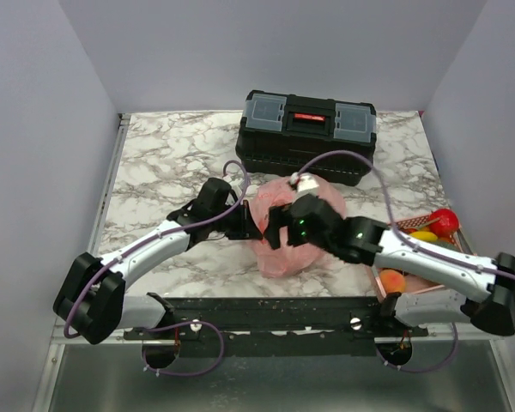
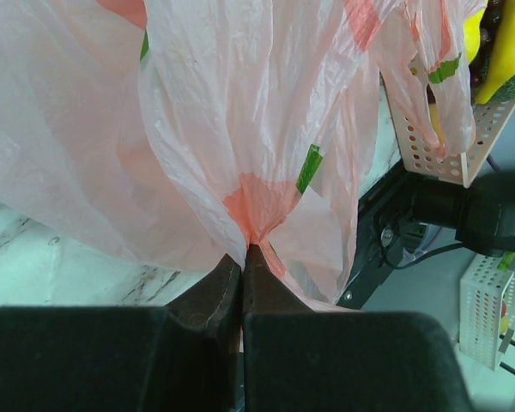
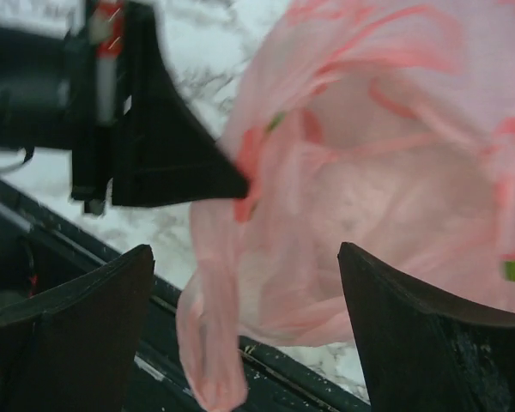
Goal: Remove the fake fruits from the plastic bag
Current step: Take out the fake fruit from the plastic bag.
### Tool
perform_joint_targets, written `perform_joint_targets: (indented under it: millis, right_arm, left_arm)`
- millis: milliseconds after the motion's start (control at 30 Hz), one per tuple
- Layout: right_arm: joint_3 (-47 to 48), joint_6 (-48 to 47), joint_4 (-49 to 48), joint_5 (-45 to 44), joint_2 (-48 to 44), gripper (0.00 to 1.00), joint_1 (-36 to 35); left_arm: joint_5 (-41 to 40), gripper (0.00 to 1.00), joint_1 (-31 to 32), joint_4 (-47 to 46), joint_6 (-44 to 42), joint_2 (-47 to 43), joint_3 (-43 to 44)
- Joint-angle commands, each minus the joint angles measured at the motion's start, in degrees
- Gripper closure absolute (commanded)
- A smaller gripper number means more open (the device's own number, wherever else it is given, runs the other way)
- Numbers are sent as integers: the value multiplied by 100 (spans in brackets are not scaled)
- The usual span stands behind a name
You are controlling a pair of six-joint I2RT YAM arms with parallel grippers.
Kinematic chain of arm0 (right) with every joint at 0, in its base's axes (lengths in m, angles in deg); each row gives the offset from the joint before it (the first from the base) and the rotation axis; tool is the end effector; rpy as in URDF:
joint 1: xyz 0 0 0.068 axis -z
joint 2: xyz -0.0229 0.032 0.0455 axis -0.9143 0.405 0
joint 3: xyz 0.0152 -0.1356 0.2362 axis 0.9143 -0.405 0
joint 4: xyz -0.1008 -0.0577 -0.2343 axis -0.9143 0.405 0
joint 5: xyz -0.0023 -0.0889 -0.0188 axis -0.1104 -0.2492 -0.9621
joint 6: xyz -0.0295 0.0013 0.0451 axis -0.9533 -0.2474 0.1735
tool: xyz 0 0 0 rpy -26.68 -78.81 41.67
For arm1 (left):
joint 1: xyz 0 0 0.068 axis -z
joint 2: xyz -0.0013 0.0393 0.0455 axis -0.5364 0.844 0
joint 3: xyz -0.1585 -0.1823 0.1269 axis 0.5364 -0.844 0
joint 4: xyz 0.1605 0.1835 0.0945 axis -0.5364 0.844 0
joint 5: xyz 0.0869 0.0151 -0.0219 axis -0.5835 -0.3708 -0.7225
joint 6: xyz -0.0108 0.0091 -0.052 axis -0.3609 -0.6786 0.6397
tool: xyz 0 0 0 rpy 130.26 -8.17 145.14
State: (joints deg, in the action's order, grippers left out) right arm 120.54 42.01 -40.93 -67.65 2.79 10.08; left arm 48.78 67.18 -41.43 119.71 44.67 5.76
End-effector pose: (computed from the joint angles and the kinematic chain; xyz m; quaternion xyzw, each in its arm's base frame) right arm 0.1489 0.2022 0.3162 -0.0981 0.8825 0.2195 0.4043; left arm 0.2090 -0.1644 0.2234 0.0617 0.8894 -0.4082 0.1963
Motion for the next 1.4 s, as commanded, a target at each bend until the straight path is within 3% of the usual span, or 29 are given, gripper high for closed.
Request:
perform_joint_targets:
  millis: [0,67,200,267,500,633,767,933,1100,1200,1367]
  right_arm:
    - [44,28,-474,-1523,650,14,-1132]
    - [-325,47,-962,-1604,714,29,-1141]
    - [-877,4,-1636,-2247,884,46,-1145]
    - [-944,101,-1695,-2651,1067,49,-1144]
    - [-868,414,-1690,-3940,1926,47,-850]
    - [-887,-102,-2208,-3987,2260,45,-464]
    - [-1183,-1175,-3709,-3952,2512,39,-269]
    - [-1258,-1158,-4179,-4189,2572,38,10]
    - [-1417,-829,-4514,-3893,2580,37,520]
    - [-1398,-838,-4694,-3555,2688,32,760]
    - [-1383,-1338,-5389,-3412,3052,15,918]
  left_arm:
    - [18,100,58,71,-10,-250,105]
    - [39,100,74,86,10,-373,96]
    - [127,100,131,103,63,-590,70]
    - [130,100,174,73,68,-662,45]
    - [219,100,263,-87,103,-597,-35]
    - [233,100,279,-123,83,-642,-39]
    - [297,100,289,-188,80,-629,-44]
    - [372,100,301,-213,77,-599,3]
    - [439,100,296,-164,63,-582,124]
    - [444,100,297,-79,4,-460,272]
    - [269,100,284,35,-149,-287,443]
